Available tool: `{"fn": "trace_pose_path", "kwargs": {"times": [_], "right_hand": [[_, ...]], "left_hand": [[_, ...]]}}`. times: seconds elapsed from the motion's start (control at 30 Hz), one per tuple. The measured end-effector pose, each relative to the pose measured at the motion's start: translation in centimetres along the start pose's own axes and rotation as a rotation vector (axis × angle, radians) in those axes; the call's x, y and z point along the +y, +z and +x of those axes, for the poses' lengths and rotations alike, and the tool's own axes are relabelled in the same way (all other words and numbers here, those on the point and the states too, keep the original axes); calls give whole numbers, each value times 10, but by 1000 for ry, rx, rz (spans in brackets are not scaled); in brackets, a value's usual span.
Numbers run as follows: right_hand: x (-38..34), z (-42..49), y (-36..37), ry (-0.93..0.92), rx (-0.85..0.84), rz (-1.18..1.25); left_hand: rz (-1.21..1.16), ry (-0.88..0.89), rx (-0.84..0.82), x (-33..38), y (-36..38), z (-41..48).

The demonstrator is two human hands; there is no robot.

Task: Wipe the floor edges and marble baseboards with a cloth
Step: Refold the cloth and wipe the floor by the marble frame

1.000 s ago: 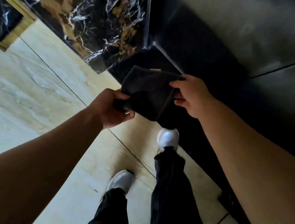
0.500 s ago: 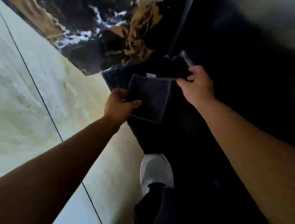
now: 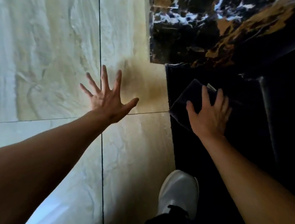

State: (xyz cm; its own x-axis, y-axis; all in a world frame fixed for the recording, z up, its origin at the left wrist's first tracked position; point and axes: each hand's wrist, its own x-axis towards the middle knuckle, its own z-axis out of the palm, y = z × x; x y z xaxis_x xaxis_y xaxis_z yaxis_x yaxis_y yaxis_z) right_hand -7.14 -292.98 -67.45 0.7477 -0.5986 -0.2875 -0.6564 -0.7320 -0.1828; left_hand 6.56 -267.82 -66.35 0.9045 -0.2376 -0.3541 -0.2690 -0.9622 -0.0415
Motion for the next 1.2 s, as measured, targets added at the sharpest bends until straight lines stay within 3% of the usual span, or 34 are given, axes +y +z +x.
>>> {"fn": "trace_pose_path", "kwargs": {"times": [0.1, 0.3, 0.43, 0.5, 0.57, 0.63, 0.7, 0.77, 0.83, 0.9, 0.97, 1.0, 1.1, 1.17, 1.2], "right_hand": [[-30, 14, 19, 68, -13, -101], [-109, 17, 31, -480, -27, -201], [-30, 23, 17, -725, -3, -249], [30, 38, 2, -603, 28, -222], [66, 49, -15, -283, 41, -202], [56, 56, -15, 62, 66, -127], [3, 49, -5, 228, 74, -35], [-56, 28, 18, 32, 68, -46], [-93, 0, 35, -381, -11, -140], [-79, 5, 28, -684, -51, -240], [-33, 26, 17, -797, -7, -327], [-8, 36, 11, -727, 12, -318], [40, 53, -2, -126, 166, -135], [9, 47, 4, 245, 194, 25], [-19, 39, 9, 333, 182, 76]], "left_hand": [[-56, -35, -20, 6, 10, 7], [-176, -97, -11, 25, 20, 7], [-165, -78, 24, 22, 30, 8], [-148, -91, 42, 24, 30, 9], [-143, -86, 34, 26, 30, 8], [-136, -75, 30, 24, 31, 8], [-152, -54, 1, 21, 30, 8], [-153, -27, -31, 21, 28, 10], [-173, -38, -32, 19, 27, 9], [-162, -23, -23, 20, 26, 11], [-167, -24, -57, 18, 22, 11], [-171, -24, -77, 17, 18, 12], [-169, -2, -124, 14, 16, 14], [-142, -14, -138, 15, 13, 15], [-127, -24, -148, 17, 13, 14]]}}
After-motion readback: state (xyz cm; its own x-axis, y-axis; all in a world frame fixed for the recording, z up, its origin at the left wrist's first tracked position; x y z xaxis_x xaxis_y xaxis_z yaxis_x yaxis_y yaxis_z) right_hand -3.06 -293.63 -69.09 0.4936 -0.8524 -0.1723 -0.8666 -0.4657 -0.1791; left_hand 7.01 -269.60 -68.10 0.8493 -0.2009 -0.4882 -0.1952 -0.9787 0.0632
